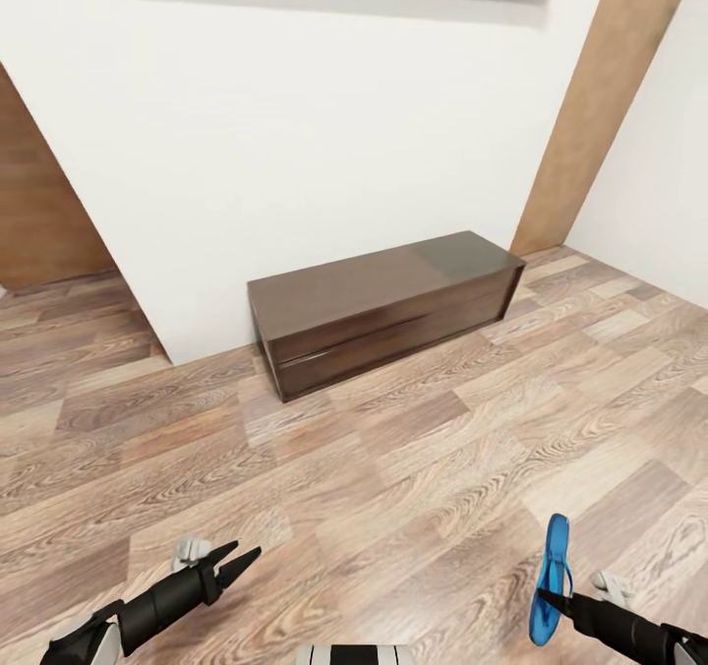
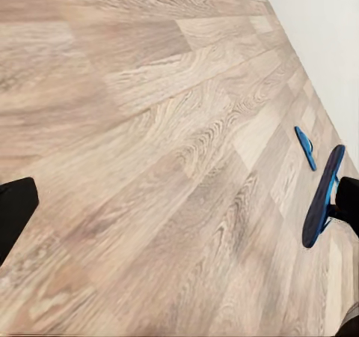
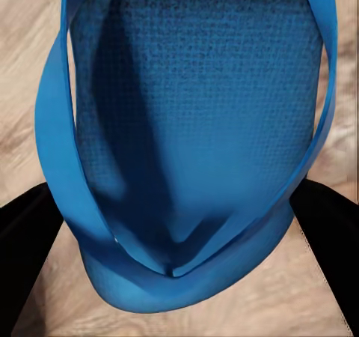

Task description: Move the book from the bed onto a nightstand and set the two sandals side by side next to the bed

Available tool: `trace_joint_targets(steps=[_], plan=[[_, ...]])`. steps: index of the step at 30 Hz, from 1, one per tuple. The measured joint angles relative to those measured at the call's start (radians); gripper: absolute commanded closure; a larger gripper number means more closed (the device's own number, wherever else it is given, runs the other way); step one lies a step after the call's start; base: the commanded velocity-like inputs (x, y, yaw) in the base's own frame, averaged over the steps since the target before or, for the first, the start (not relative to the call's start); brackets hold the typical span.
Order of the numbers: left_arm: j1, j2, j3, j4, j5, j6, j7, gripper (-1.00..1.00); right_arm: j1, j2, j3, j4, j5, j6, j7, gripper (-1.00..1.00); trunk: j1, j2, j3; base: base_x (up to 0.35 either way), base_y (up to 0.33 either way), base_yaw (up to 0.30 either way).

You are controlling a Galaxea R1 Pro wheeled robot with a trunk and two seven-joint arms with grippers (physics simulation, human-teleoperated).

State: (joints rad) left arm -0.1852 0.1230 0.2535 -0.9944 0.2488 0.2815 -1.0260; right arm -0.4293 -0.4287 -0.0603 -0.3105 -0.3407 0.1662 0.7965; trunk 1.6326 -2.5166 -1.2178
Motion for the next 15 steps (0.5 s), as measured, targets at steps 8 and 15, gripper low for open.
trace_joint_targets(steps=[8, 15], plan=[[0.003, 0.038, 0.007, 0.136, 0.0, -0.104, 0.0, -1.0, 0.0, 0.0, 0.001, 0.023, 0.004, -0.014, 0.001, 1.0, -0.004, 0.002, 0.031, 0.0, 0.0, 0.0], [0.005, 0.058, 0.01, 0.327, 0.003, -0.276, -0.003, -1.0, 0.0, 0.001, 0.004, 0.048, 0.008, -0.019, 0.001, 1.0, -0.007, 0.004, 0.058, 0.0, 0.0, 0.0]])
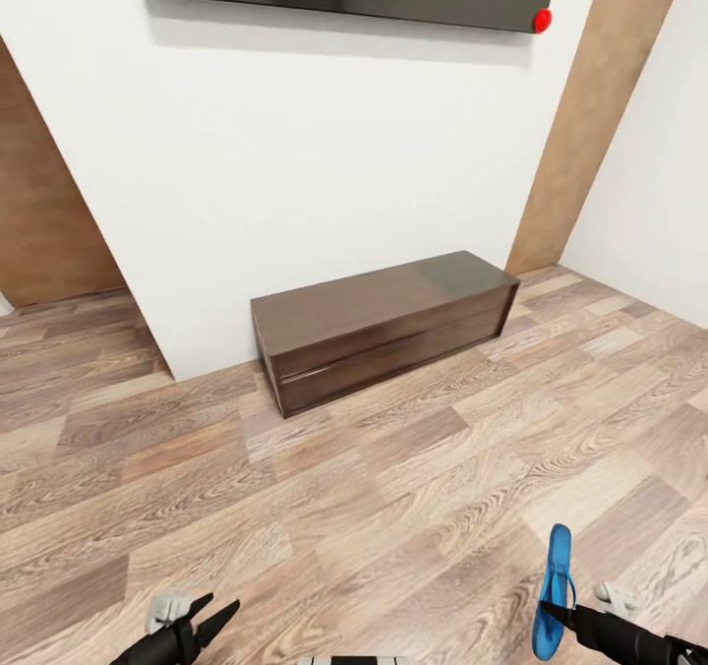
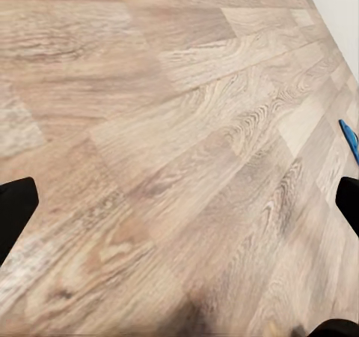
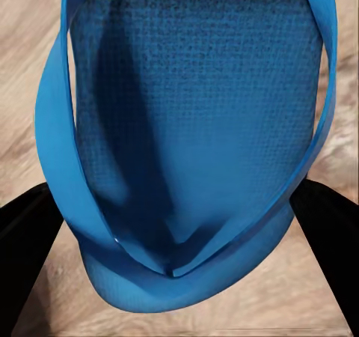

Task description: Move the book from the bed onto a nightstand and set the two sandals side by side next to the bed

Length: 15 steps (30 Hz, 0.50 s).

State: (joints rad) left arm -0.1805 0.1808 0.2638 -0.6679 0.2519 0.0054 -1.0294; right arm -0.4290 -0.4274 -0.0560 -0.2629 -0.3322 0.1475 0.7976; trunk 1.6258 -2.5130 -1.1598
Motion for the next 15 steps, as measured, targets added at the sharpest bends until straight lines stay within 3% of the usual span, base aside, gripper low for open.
trace_joint_targets(steps=[6, 11, 15], plan=[[0.0, -0.018, -0.006, 0.025, 0.001, -0.014, 0.002, -1.0, 0.0, 0.031, 0.004, 0.11, 0.002, -0.055, 0.0, 1.0, 0.0, 0.0, 0.004, 0.0, 0.0, 0.0], [0.0, -0.032, -0.006, 0.037, 0.001, -0.016, 0.003, -1.0, 0.0, 0.073, 0.003, 0.136, -0.002, -0.098, 0.0, 1.0, 0.0, 0.0, 0.004, 0.0, 0.0, 0.0], [0.0, -0.034, -0.008, 0.081, -0.001, -0.035, 0.003, -1.0, 0.0, 0.086, 0.002, 0.14, -0.003, -0.105, 0.0, 1.0, 0.0, 0.0, 0.004, 0.0, 0.0, 0.0]])
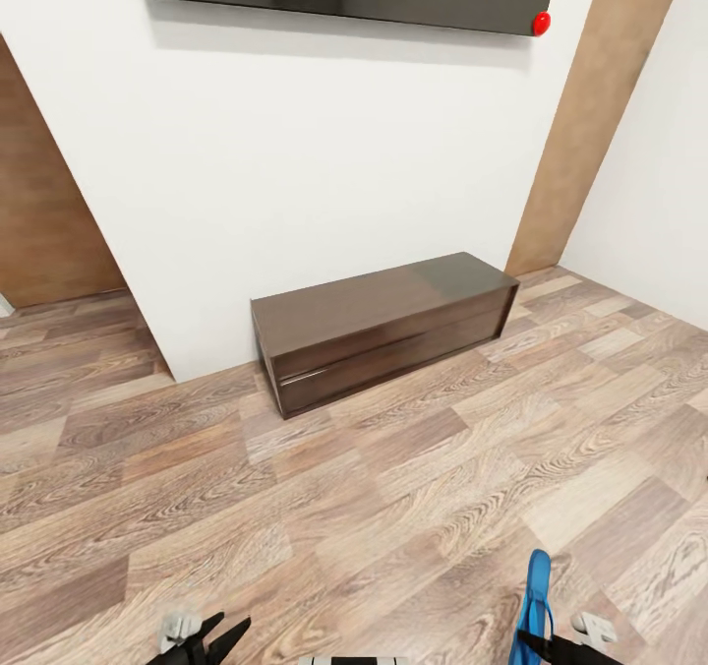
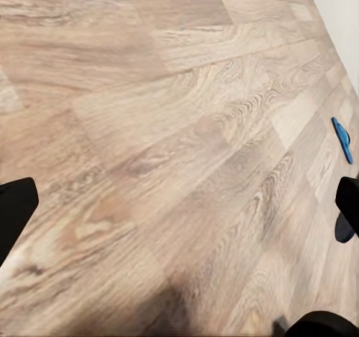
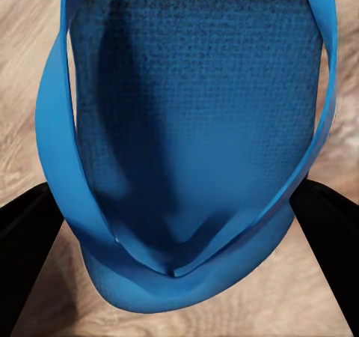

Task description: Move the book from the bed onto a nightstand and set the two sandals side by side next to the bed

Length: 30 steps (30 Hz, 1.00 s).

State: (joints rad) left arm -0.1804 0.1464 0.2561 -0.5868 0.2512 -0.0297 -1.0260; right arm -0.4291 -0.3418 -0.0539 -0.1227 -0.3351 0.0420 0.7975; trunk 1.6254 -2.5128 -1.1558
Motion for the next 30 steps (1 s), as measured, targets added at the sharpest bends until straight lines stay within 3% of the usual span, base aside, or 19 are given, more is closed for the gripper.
trace_joint_targets(steps=[3, 14, 18, 30], plan=[[0.0, 0.0, -0.001, 0.014, 0.0, -0.018, -0.002, -1.0, 0.0, 0.002, 0.0, 0.001, -0.001, -0.002, 0.0, 1.0, 0.0, 0.0, 0.0, 0.0, 0.0, 0.0], [0.0, 0.0, -0.001, 0.019, -0.001, -0.024, -0.003, -1.0, 0.0, 0.003, -0.001, 0.001, -0.001, -0.003, 0.0, 1.0, -0.005, 0.003, 0.042, 0.0, 0.0, 0.0], [0.0, -0.001, -0.001, 0.02, -0.014, -0.024, -0.002, -1.0, 0.0, 0.003, 0.0, 0.001, -0.001, -0.002, 0.0, 1.0, -0.005, 0.003, 0.043, 0.0, 0.0, 0.0], [0.0, -0.001, -0.002, 0.02, -0.02, -0.025, -0.002, -1.0, 0.0, 0.003, -0.001, 0.001, -0.001, -0.003, 0.0, 1.0, -0.01, 0.005, 0.089, 0.0, 0.0, 0.0]])
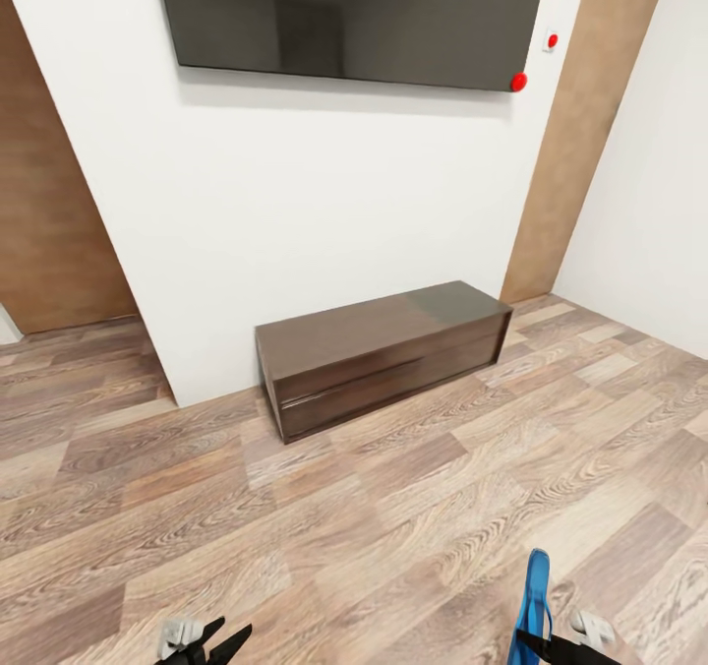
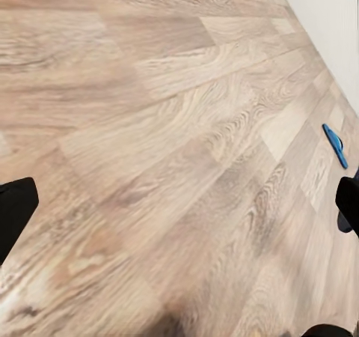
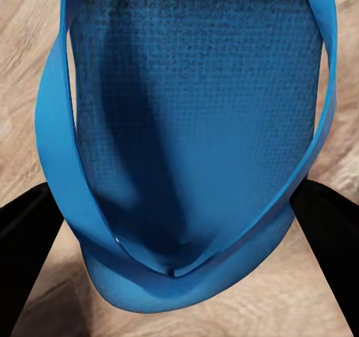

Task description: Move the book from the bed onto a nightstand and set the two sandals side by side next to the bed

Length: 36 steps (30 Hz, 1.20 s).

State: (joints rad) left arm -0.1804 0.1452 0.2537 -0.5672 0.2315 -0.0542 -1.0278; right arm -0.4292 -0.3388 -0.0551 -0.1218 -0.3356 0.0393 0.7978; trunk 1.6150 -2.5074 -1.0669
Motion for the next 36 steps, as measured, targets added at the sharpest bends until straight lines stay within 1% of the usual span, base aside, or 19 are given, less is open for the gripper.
trace_joint_targets(steps=[2, 5, 10, 17, 36], plan=[[0.0, -0.001, 0.0, 0.0, 0.0, 0.0, 0.0, -1.0, 0.0, 0.0, 0.0, 0.0, 0.0, 0.0, 0.0, 1.0, -0.001, 0.0, 0.008, 0.0, 0.0, 0.0], [0.0, -0.01, 0.001, 0.0, -0.002, 0.0, 0.0, -1.0, 0.0, 0.0, 0.0, 0.0, 0.0, 0.0, 0.0, 1.0, -0.002, 0.001, 0.019, 0.0, 0.0, 0.0], [0.0, -0.014, 0.001, 0.0, -0.02, 0.0, 0.0, -1.0, 0.0, 0.0, 0.0, 0.0, 0.0, -0.001, 0.0, 1.0, -0.004, 0.002, 0.039, 0.0, 0.0, 0.0], [0.0, -0.015, 0.001, 0.0, -0.026, -0.001, 0.0, -1.0, 0.0, 0.0, 0.001, -0.001, 0.001, 0.0, 0.0, 1.0, -0.004, 0.002, 0.039, 0.0, 0.0, 0.0], [0.0, -0.015, 0.001, 0.001, -0.023, 0.0, 0.001, -1.0, 0.0, 0.001, 0.001, 0.0, -0.001, 0.001, -0.006, 1.0, -0.004, 0.002, 0.039, 0.0, 0.0, 0.0]])
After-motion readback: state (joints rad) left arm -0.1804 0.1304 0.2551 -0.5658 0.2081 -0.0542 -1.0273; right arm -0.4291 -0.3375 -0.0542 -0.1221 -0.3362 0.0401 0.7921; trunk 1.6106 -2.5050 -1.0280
